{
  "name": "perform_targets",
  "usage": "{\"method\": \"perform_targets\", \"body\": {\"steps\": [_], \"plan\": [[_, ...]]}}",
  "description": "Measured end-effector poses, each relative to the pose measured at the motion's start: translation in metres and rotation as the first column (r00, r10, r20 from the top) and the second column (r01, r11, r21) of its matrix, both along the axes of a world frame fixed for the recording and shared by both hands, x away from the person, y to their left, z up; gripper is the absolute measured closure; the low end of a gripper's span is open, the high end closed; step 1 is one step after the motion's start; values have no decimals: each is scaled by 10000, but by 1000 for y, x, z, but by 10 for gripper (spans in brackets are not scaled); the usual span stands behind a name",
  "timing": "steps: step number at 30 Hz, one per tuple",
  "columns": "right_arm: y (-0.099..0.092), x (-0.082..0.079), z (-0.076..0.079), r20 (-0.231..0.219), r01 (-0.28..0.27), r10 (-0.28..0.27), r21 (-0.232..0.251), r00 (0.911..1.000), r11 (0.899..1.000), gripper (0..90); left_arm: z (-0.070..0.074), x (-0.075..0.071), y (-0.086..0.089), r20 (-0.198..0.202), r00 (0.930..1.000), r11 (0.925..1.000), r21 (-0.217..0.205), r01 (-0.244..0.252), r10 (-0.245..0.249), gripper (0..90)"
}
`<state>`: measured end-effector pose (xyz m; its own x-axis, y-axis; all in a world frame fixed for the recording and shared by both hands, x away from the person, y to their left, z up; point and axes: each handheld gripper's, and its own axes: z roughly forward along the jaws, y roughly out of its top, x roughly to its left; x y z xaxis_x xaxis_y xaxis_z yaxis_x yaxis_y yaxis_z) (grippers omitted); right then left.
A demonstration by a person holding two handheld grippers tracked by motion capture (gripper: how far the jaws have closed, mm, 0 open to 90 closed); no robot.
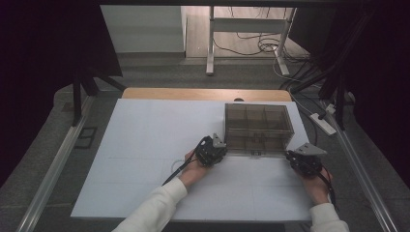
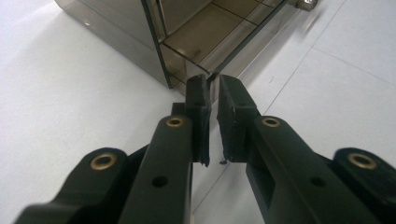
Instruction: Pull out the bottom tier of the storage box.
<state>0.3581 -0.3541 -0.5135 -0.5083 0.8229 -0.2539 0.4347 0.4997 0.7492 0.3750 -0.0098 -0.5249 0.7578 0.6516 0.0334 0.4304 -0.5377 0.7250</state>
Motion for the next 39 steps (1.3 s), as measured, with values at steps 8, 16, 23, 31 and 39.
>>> {"method": "perform_targets", "body": {"steps": [8,16,23,31,39], "plan": [[0,-4,1,24,1,-1,1,10000,10000,794,0,-3,1,-9,10000,10000,10,48,-48,827],[0,-8,1,47,-66,66,5,10000,10000,797,0,-6,1,-35,10000,10000,-18,70,-70,827],[0,-11,2,95,-109,109,-3,9999,9999,797,1,-8,2,-28,9999,9999,-36,120,-120,830],[0,-12,2,96,-118,119,-57,9999,9999,798,1,-9,2,-24,9999,9999,-18,142,-142,832],[0,-15,3,138,-156,158,-152,9998,9998,800,2,-11,4,-35,9999,9999,6,163,-163,839]]}}
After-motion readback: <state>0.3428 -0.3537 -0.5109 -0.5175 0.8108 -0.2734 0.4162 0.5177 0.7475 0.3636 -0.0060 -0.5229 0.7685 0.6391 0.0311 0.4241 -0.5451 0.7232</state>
